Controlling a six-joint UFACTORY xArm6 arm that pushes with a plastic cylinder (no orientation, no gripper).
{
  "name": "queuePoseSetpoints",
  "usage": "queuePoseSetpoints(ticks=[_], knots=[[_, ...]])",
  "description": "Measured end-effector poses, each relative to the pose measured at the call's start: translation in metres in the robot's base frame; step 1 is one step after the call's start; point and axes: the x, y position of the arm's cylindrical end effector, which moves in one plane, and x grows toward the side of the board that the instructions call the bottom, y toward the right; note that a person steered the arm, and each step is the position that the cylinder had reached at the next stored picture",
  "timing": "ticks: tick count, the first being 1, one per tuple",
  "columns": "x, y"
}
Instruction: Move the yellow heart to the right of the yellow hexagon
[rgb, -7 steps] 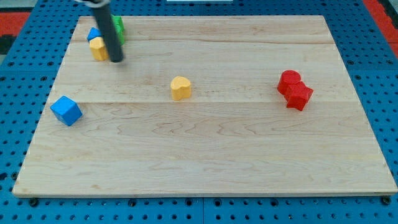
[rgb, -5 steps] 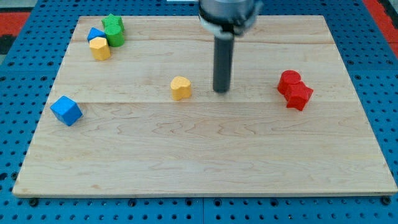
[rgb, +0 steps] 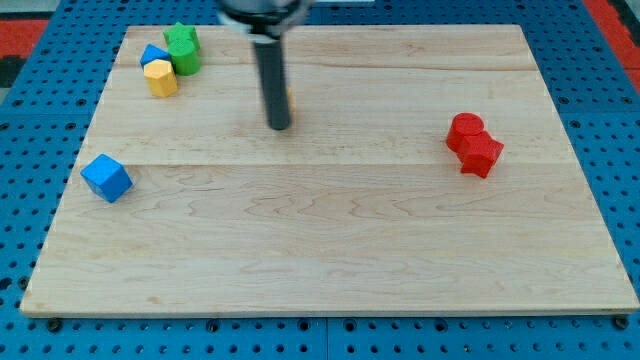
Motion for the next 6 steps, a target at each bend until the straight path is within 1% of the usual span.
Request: queuePoseSetpoints(ticks=[1,2,3,4,5,6], knots=[[-0.061,-0.028],[-0.065,-0.088],[-0.03,-0.023],[-0.024,-0.066],[-0.06,-0.098],[-0.049,-0.088]])
